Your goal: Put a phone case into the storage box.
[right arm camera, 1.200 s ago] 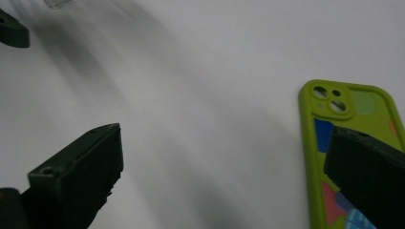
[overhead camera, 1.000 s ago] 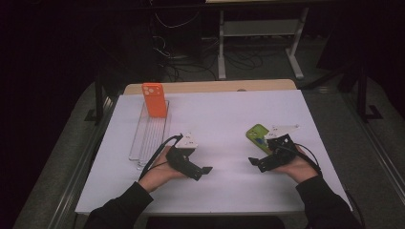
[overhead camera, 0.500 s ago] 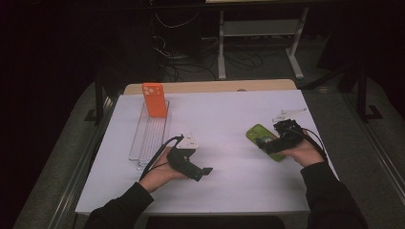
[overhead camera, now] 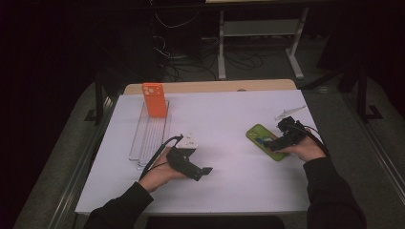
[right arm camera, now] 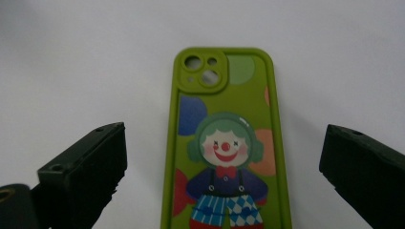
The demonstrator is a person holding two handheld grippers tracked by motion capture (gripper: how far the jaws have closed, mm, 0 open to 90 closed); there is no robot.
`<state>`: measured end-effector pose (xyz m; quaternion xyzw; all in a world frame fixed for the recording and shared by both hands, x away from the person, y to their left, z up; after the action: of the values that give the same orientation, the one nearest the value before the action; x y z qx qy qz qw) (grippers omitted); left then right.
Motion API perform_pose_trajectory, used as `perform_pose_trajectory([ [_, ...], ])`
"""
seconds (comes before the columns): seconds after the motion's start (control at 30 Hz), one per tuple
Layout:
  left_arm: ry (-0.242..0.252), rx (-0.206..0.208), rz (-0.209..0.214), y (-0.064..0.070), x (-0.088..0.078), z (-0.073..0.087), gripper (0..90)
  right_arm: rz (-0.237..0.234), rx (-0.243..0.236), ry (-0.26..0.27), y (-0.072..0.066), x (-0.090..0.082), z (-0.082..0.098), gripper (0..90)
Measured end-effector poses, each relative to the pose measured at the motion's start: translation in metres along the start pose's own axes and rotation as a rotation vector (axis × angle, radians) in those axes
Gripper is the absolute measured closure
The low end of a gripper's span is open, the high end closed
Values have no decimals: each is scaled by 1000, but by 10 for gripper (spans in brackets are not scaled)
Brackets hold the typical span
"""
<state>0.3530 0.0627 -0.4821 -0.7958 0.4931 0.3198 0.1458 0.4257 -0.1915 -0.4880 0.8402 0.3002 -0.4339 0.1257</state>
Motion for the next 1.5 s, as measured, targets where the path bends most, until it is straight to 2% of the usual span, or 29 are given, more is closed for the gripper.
perform_pose_trajectory([
  [0.07,2,2,0,0,0,0,0,4,-4,-9,2,2,3,12],
  [0.1,1,6,-1,-1,0,0,0,-2,10,-20,1,3,5,12],
  [0.37,-10,15,-5,-2,-1,1,0,15,-5,-112,3,15,20,16],
  [0.8,-20,14,-8,-2,-1,3,0,30,-25,-193,3,24,33,69],
  [0.83,-21,15,-8,-2,-1,3,0,31,-42,-202,3,25,34,76],
  [1.17,-20,16,-9,-2,0,3,0,12,-29,-206,1,24,34,139],
  [1.33,-23,16,-5,-1,1,4,0,16,-18,-212,0,24,34,148],
  [1.37,-16,5,-3,0,2,3,0,15,-18,-212,0,24,34,149],
  [1.5,-22,12,-1,0,2,4,0,16,-15,-215,0,24,34,151],
])
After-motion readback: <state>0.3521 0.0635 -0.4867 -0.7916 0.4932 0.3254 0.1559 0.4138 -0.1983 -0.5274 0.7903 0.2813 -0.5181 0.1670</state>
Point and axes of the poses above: each handheld gripper's, and its own axes: x roughly forward along the jaws, z roughly out of its underside, y roughly to its right, the point moved 10 cm from there along x, roughly forward along the jaws, and after that the axes turned 1 degree about -y, right-handed, at the moved point
